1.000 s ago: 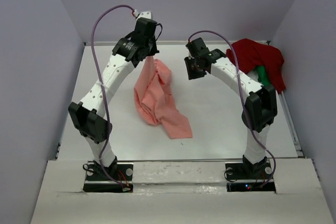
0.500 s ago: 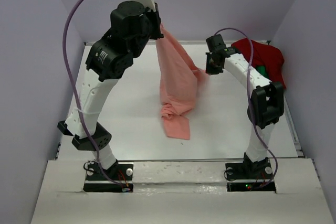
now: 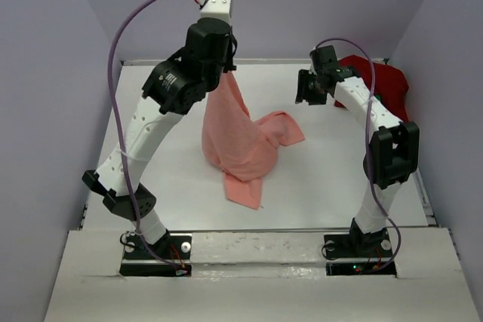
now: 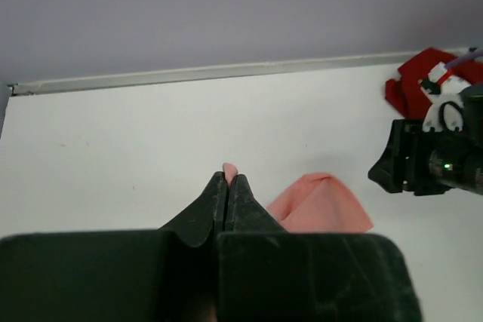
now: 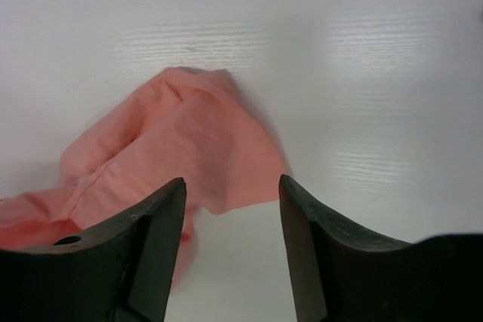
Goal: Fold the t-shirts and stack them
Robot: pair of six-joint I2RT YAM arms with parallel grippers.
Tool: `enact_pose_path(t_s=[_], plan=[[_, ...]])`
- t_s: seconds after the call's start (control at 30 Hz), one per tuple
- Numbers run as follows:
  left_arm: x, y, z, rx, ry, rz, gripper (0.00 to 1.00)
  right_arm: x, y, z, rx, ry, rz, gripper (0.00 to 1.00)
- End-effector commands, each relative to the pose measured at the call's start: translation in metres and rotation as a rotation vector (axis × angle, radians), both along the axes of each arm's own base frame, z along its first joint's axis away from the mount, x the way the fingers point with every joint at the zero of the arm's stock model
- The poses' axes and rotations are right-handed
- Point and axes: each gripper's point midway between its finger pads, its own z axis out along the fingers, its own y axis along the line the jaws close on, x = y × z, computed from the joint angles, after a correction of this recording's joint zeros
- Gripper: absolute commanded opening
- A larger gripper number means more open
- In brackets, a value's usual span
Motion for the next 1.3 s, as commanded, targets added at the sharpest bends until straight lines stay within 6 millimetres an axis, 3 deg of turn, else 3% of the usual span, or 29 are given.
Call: enact_pose_path(t_s=[0.0, 0.1, 0.23, 0.4, 0.5, 0.83, 0.97, 1.27], plan=[[0.009, -0.002, -0.034, 0.016, 0.041, 0.046, 0.00, -0.017, 0.031, 0.027, 0.174, -0.072, 0.105, 0.64], [0.019, 0.006, -0.047, 0.031, 0.079, 0.091, 0.00, -0.021, 0.022, 0.014, 0.132, -0.059, 0.080, 0.67], [0.024, 0.006, -0.046, 0.026, 0.072, 0.098, 0.00, -0.031, 0.004, -0.019, 0.059, -0.024, 0.028, 0.62], [0.025, 0.005, -0.043, 0.030, 0.068, 0.094, 0.00, -0.035, 0.007, -0.048, 0.067, 0.017, 0.028, 0.49], [0.024, 0.005, -0.042, 0.031, 0.067, 0.091, 0.00, -0.037, 0.007, -0.062, 0.069, 0.046, 0.018, 0.47], [0.024, 0.008, -0.045, 0.034, 0.065, 0.097, 0.00, -0.040, 0.003, -0.091, 0.048, 0.090, -0.005, 0.46], [0.025, 0.007, -0.043, 0.027, 0.060, 0.091, 0.00, -0.046, 0.001, -0.111, 0.038, 0.127, -0.015, 0.45], [0.026, 0.007, -0.047, 0.029, 0.062, 0.088, 0.00, -0.050, -0.005, -0.126, 0.015, 0.145, -0.040, 0.43]])
